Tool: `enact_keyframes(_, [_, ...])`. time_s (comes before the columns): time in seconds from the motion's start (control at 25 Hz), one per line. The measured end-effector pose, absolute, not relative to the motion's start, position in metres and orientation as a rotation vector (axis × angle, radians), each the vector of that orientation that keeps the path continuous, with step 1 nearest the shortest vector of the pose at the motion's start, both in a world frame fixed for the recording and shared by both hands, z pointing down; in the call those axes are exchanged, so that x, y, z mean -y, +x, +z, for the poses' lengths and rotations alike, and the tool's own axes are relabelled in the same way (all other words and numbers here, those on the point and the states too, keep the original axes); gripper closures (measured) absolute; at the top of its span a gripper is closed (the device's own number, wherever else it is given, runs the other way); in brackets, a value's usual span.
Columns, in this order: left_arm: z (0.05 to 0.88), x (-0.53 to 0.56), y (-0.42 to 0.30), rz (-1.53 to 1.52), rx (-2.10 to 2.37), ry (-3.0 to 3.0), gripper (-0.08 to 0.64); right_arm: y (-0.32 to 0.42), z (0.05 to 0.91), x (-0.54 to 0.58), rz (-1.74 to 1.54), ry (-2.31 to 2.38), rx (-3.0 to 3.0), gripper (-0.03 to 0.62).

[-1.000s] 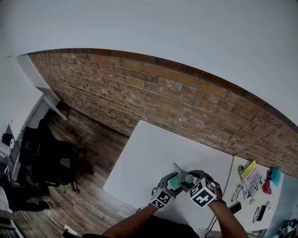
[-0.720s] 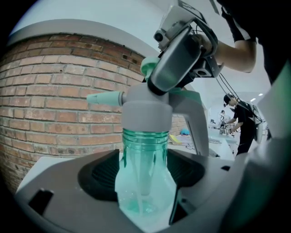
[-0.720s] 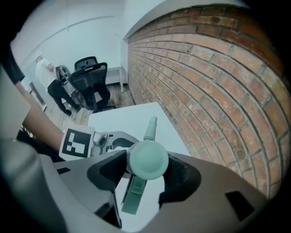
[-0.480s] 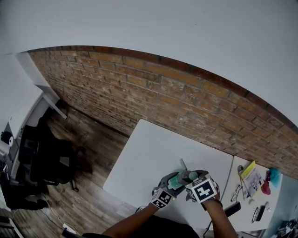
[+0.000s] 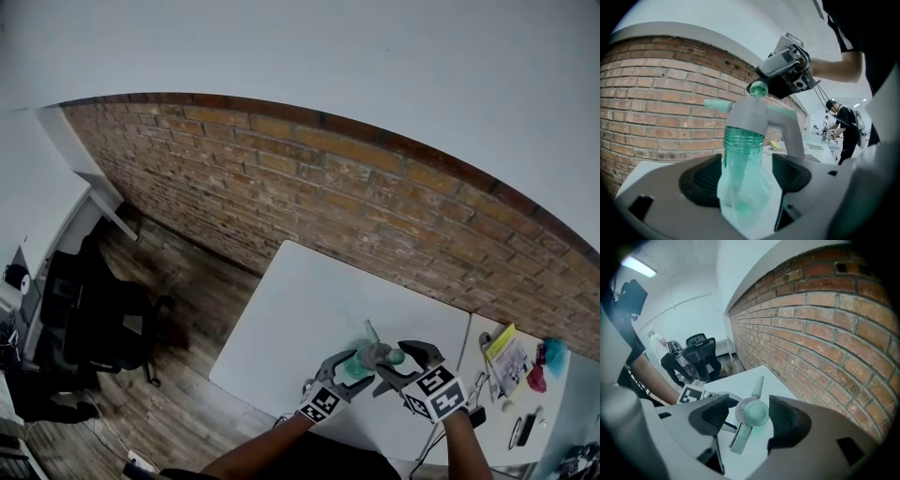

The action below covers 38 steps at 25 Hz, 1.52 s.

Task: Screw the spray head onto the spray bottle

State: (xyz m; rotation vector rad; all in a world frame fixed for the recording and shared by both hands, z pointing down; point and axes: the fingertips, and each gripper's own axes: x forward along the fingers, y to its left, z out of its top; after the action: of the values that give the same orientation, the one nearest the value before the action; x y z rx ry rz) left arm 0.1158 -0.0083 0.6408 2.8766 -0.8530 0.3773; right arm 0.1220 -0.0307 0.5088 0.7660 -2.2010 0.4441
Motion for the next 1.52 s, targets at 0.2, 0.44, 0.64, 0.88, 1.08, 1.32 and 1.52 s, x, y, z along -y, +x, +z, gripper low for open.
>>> enact_keyframes(0.2, [0.629, -0.014, 0.116, 0.331, 0.877, 2.849, 0.242, 0.139, 0.501, 0.014, 0.415, 0.762, 2.187, 0.341])
enact_keyframes(0.44, [0.619, -0.035, 0.124, 0.274, 0.892, 2.816, 0.242, 0.158, 0.516, 0.003, 0.491, 0.768, 2.163, 0.342])
enact_keyframes(0.64, [0.615, -0.047, 0.131, 0.262, 0.860, 2.822, 0.242, 0.165, 0.547, -0.016, 0.653, 0.722, 2.166, 0.342])
enact_keyframes(0.88, [0.616, -0.057, 0.147, 0.299, 0.855, 2.845, 0.242, 0.157, 0.569, -0.017, 0.666, 0.761, 2.162, 0.457])
enact_keyframes(1.08, [0.629, -0.062, 0.155, 0.384, 0.879, 2.841, 0.242, 0.156, 0.571, -0.019, 0.800, 0.828, 2.127, 0.480])
enact_keyframes(1.32, [0.625, -0.056, 0.157, 0.432, 0.944, 2.843, 0.284, 0.151, 0.568, -0.024, 0.985, 0.920, 2.078, 0.483])
enact_keyframes(1.52, [0.626, -0.056, 0.157, 0.442, 0.935, 2.840, 0.354, 0.142, 0.559, -0.029, 1.028, 0.848, 2.158, 0.464])
